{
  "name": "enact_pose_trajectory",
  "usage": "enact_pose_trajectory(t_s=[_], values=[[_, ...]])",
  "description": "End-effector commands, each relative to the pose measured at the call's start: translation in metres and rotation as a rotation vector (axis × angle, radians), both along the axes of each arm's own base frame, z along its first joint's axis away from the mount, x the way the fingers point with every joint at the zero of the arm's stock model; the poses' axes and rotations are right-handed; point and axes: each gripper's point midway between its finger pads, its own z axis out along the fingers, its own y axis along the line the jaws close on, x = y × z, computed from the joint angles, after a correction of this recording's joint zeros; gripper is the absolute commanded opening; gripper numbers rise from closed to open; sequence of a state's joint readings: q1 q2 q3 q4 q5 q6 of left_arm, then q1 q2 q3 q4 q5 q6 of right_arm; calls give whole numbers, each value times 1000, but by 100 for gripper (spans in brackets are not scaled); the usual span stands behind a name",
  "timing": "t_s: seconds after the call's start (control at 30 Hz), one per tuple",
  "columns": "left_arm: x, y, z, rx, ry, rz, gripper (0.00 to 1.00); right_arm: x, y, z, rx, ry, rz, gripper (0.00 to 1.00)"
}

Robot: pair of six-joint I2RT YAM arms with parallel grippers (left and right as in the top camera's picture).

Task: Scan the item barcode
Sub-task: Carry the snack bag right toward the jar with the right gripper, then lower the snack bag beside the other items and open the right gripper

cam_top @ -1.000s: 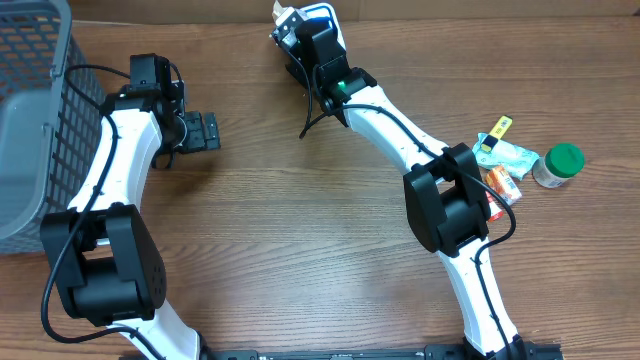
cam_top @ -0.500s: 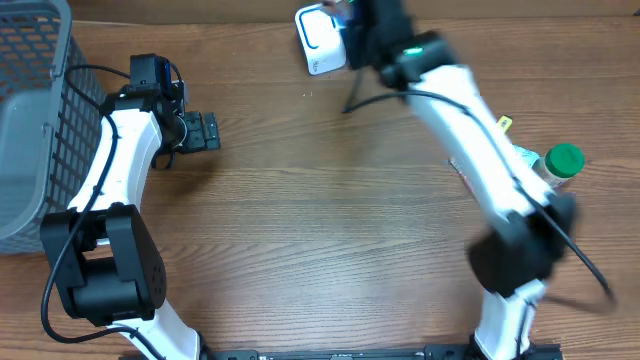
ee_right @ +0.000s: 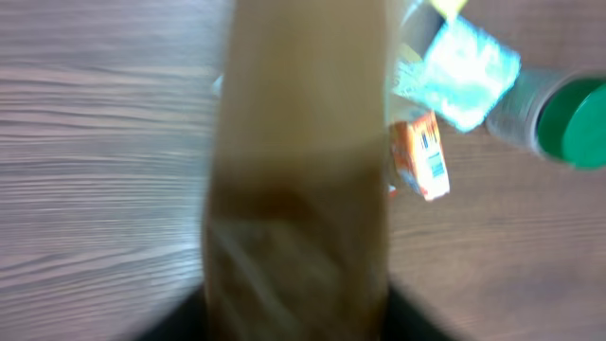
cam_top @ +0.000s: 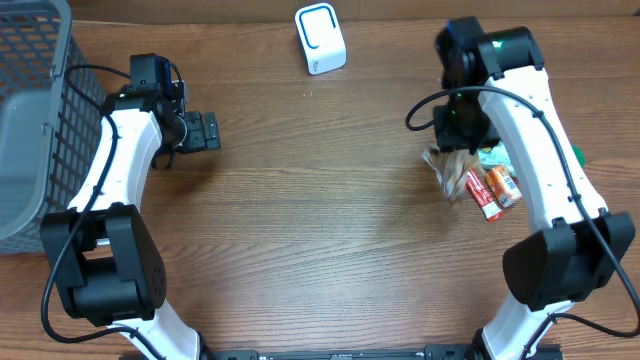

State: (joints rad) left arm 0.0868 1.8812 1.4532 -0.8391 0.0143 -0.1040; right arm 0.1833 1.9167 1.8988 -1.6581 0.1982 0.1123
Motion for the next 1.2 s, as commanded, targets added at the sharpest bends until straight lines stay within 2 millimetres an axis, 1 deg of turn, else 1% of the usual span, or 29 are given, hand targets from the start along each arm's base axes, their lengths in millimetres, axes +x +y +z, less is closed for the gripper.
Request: enact_pose_trajectory(t_s=[0.0,0.1,0.2,0.5,0.73,0.9,1.17], values=[[6,-1,3,0,-13,-14,100,-4,-13,-7,-2,15,-63,100],[6,-1,3,0,-13,-14,100,-4,-18,-12,-4,22,-77,100],[6,-1,3,0,-13,-14,100,1,-18,-12,0,-1,-77,100],[6,-1,3,0,-13,-14,100,37,-13,-12,26,-149,-77,100],[6,-1,3,0,-13,-14,100,60,-10,-8,42,-245,-77,100],[6,-1,3,0,-13,-14,100,67,-9,-7,47,-271,-77,100],[6,-1,3,0,-13,-14,100,67,-9,-7,47,-273,-77,100]])
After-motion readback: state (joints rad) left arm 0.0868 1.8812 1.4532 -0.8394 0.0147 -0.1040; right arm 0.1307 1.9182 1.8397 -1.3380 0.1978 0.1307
